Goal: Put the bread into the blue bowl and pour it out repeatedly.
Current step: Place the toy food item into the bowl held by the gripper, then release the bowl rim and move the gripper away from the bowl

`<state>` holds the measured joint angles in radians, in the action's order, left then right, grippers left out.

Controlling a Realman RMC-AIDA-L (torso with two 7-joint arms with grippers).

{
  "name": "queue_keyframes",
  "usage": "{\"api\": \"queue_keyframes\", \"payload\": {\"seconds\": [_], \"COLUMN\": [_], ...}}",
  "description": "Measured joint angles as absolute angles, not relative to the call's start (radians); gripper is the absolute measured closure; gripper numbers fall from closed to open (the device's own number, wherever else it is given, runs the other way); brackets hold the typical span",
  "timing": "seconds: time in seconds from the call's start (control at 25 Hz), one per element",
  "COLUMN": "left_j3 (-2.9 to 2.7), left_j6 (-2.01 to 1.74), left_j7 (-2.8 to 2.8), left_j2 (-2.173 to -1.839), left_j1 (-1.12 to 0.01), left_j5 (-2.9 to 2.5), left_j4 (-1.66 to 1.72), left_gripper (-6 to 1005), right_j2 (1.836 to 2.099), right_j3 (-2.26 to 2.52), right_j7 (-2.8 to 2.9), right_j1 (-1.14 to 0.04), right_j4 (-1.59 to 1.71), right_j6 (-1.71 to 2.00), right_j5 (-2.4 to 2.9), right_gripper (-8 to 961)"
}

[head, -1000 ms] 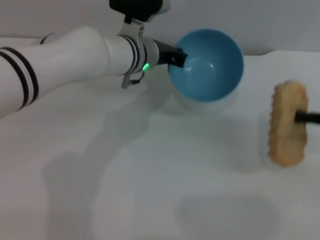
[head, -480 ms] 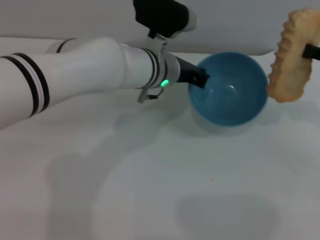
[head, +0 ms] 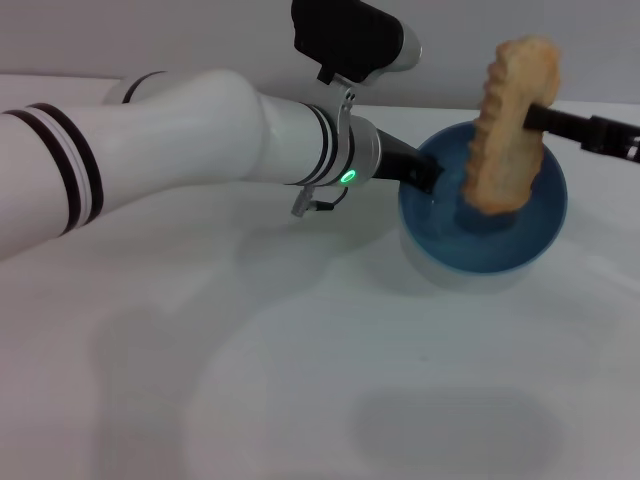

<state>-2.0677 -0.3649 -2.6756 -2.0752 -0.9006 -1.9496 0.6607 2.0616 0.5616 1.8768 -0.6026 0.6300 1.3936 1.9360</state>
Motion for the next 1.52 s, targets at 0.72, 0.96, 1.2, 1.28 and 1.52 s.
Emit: {"api": "queue_keyframes", "payload": {"seconds": [0.72,0.96,1.2,1.28,1.52], "left_j3": [-2.066,-2.062,-1.917,-1.909,-1.917], "left_j6": [-0.374,-0.411,-0.626,-0.640,-0.667], "left_j7": [-2.676,-2.680,-2.676,-2.676,-2.685], "left_j2": [-2.075,-2.066,-2.061,-2.064,-2.069], "left_j1": [-0.892,-0.904,-0.984,-0.986,-0.988], "left_j5": [-1.950,-1.960,-2.063,-2.079,-2.076], "left_j4": [0.671,0.663,0.591,0.589,0.585], "left_gripper": [1000,1001,998,996,993], "right_j2": [2.065,2.064,2.057,2.059,2.062], "right_j3": [0.598,0.589,0.569,0.536,0.487], "right_j7": [1.794,1.777,1.780,1.781,1.774], "right_j1": [-0.593,-0.525,-0.392,-0.354,-0.314], "right_j4": [0.536,0.609,0.748,0.773,0.767], "right_j6": [1.335,1.379,1.387,1.384,1.378], "right_j5": [1.909,1.763,1.695,1.683,1.680], "right_gripper": [718,527,523,523,522]}}
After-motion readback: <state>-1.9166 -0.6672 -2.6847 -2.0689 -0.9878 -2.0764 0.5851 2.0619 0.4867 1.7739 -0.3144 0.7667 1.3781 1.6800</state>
